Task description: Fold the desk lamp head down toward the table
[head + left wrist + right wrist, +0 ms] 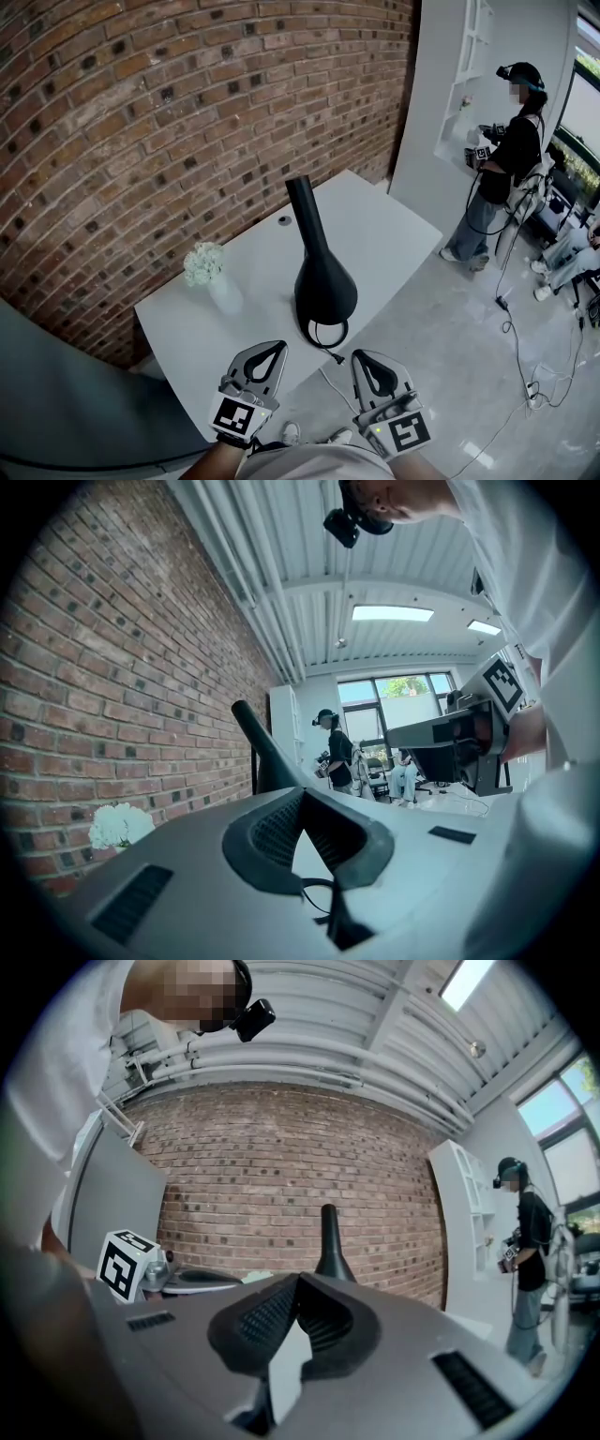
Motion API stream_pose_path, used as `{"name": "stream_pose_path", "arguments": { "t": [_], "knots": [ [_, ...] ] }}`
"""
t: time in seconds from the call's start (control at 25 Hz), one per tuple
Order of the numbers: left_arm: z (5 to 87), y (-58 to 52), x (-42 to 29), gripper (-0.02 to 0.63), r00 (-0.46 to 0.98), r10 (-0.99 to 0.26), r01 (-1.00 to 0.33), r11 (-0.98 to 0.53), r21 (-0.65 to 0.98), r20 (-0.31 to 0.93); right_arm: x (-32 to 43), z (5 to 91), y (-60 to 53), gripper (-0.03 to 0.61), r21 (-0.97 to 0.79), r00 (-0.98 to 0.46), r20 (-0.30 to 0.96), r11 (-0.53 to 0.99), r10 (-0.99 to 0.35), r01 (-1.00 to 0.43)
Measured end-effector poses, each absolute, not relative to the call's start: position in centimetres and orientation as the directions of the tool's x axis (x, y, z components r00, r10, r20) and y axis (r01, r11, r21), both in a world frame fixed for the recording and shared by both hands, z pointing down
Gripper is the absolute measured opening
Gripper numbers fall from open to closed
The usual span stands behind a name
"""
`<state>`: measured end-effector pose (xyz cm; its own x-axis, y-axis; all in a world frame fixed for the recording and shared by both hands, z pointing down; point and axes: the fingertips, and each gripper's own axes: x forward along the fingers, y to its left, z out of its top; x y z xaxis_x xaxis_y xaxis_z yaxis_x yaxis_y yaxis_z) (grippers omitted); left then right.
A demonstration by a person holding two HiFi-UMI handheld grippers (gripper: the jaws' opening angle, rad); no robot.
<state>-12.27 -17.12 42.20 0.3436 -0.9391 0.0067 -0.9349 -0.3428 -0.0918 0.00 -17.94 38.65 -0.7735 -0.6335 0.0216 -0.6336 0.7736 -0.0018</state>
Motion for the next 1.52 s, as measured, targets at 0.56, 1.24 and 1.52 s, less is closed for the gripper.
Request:
{"name": "stream_pose_path", "arguments": {
  "t": [0.56,1.24,1.52],
  "knots": [
    [42.6,-16.4,-11.9,0.008,0.353,-0.935,-0.931,-0.353,-0.090,0.020,0.7,38.8,-17.2,0.018,-0.002,-0.761,0.027,0.761,-0.649,-0.649],
    [42.6,-15.0,-12.0,0.008,0.361,-0.932,-0.928,-0.363,-0.088,0.038,0.6,38.9,-15.7,0.018,-0.021,-0.756,0.028,0.756,-0.654,-0.654],
    [42.6,-14.5,-11.9,0.008,0.368,-0.929,-0.925,-0.370,-0.090,0.038,0.5,38.9,-15.5,0.018,-0.025,-0.756,0.027,0.756,-0.654,-0.655]
  ]
}}
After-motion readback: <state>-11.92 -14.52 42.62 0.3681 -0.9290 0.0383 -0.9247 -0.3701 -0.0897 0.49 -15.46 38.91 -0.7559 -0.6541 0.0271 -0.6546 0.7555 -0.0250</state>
